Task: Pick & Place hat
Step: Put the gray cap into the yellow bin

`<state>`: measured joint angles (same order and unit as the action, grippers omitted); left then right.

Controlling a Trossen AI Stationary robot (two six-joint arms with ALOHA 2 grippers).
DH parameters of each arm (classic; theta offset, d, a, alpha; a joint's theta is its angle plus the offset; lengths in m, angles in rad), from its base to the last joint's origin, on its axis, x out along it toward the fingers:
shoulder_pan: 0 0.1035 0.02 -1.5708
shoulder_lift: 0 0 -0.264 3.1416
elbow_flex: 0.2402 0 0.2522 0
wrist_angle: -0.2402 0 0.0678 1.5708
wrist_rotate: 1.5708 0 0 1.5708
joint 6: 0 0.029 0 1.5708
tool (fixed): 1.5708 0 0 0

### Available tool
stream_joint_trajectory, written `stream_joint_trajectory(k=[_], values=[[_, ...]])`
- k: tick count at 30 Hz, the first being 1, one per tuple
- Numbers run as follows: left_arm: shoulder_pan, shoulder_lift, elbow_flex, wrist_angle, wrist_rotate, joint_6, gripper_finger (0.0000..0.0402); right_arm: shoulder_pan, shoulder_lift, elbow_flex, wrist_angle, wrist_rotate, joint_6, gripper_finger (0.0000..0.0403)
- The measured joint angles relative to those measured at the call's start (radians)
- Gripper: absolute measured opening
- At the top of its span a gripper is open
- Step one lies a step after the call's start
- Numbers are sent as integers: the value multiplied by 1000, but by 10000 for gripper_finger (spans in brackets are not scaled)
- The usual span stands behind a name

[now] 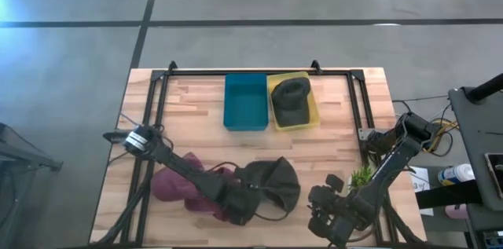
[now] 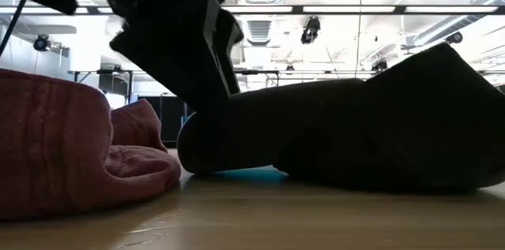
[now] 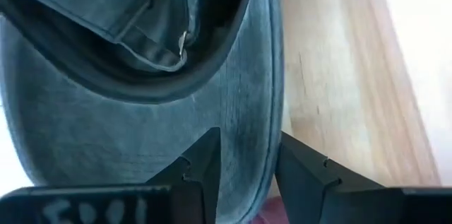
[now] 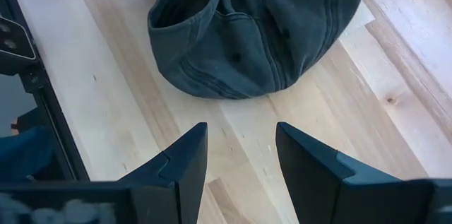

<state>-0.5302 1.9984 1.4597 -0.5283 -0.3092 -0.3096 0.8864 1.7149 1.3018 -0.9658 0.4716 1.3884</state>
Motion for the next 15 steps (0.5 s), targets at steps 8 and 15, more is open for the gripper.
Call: stream_joint_trajectory(k=[8,15], values=[[18,40,-7,86,-156,46,119,0,0,0,2,0,-31,162],[54,97,9,155,-158,-23,110,0,0,0,2,1,-47,162]])
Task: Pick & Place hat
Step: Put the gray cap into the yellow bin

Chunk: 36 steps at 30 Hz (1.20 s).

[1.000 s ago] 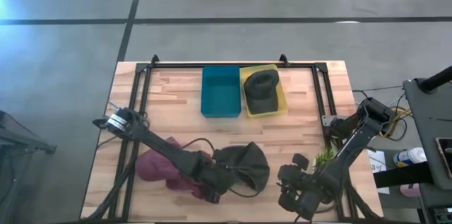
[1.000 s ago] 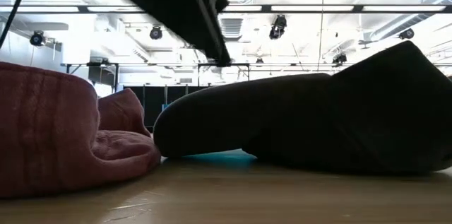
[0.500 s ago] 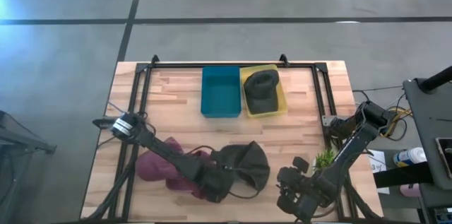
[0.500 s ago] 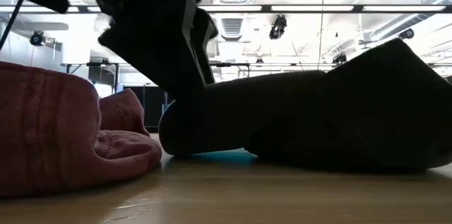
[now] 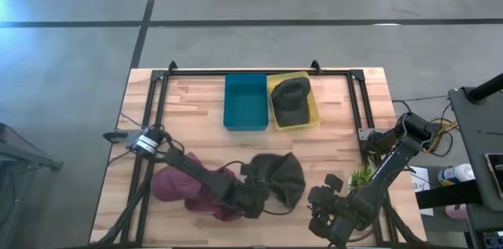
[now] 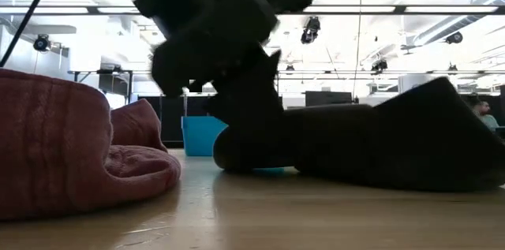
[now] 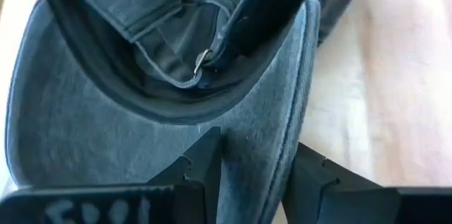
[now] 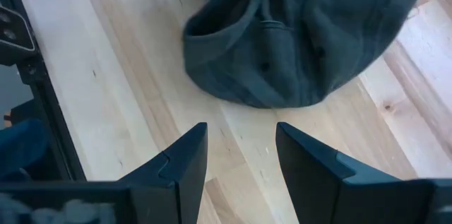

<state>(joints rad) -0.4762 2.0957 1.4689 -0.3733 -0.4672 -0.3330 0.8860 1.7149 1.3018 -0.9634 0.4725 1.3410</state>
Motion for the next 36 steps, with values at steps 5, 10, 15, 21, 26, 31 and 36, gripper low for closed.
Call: stream_joint_trajectory(k=[5,10,15,21,26,31,36], values=[[4,-6,2,-2,-23,-54,49,12,0,0,-1,0,-5,162],[17,-34,19,-2,-14,-106,11,53,-5,0,-10,0,25,158],[53,-93,34,56,28,-272,6,124,-8,0,-60,2,139,143],[159,-207,-25,361,75,-476,6,236,-35,0,-135,133,429,117],[266,-267,-103,731,78,-565,5,306,-50,0,-255,314,744,95],[375,-267,-191,999,97,-668,5,294,-53,0,-331,348,877,79],[471,-241,-294,1147,114,-822,5,237,-60,0,-378,342,885,68]])
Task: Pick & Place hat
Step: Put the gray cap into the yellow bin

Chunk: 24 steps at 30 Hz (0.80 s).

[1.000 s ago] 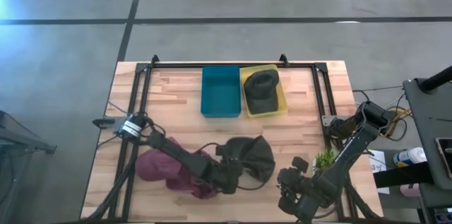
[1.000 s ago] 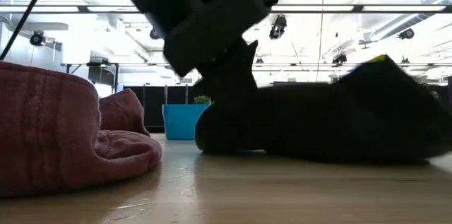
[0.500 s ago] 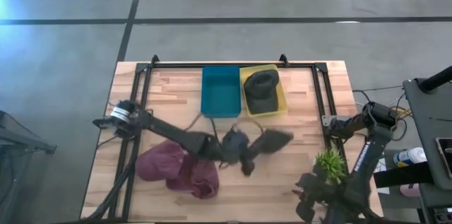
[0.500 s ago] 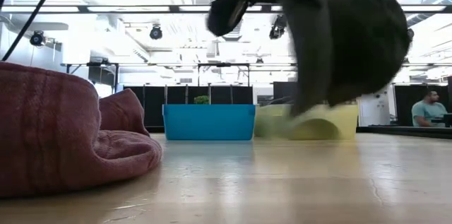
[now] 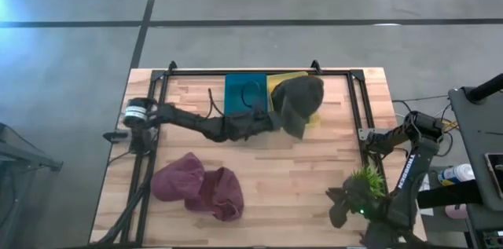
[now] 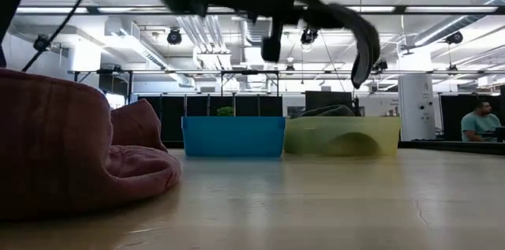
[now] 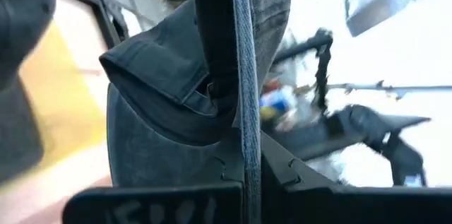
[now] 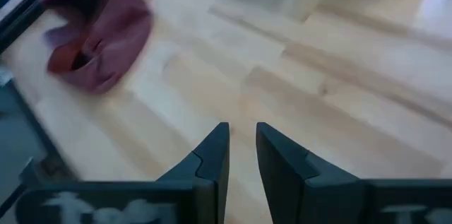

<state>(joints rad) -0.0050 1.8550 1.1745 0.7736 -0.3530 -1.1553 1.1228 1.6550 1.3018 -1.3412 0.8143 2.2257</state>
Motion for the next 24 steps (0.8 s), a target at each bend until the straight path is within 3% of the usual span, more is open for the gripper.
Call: stream_joint_trajectory(k=[4,8,14,24], values=[[75,44,-67,223,-3,-74,5,-65,-22,0,-22,-1,-1,68],[134,107,-77,305,11,-127,5,-132,-47,0,-27,-2,-27,68],[167,209,25,326,138,-156,5,-199,-64,0,-40,-3,-71,70],[163,262,53,224,159,-131,13,-206,-65,0,-37,-61,-55,64]])
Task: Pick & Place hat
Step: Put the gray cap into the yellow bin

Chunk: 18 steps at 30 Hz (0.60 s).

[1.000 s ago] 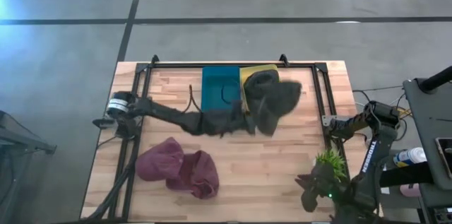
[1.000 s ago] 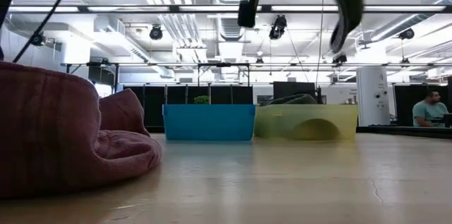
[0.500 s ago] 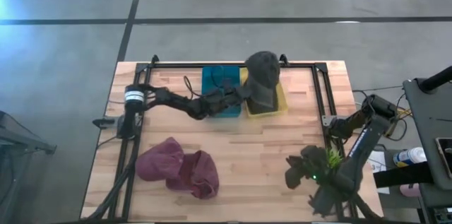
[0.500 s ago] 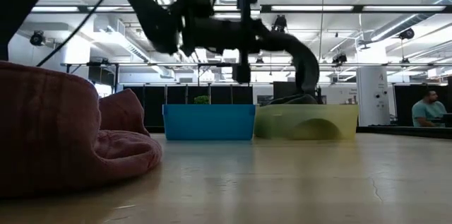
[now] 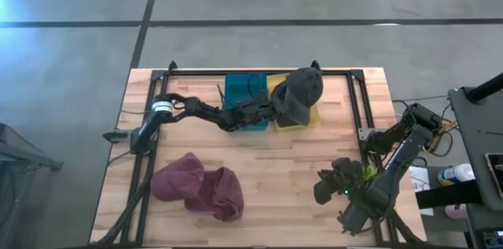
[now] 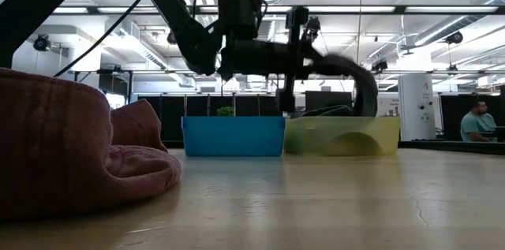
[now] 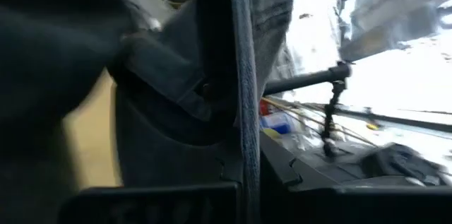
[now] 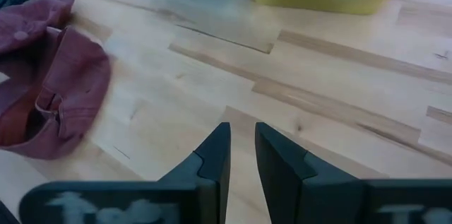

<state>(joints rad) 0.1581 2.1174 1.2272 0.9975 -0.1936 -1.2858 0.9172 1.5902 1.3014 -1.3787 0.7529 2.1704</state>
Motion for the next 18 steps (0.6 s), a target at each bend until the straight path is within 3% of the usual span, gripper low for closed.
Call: stream_joint_trajectory(k=[9,18], values=[[-12,-3,-4,-93,-29,158,10,1,0,0,0,-2,-4,65],[-17,-13,-2,-204,-42,245,56,1,0,0,-3,-2,-17,66]])
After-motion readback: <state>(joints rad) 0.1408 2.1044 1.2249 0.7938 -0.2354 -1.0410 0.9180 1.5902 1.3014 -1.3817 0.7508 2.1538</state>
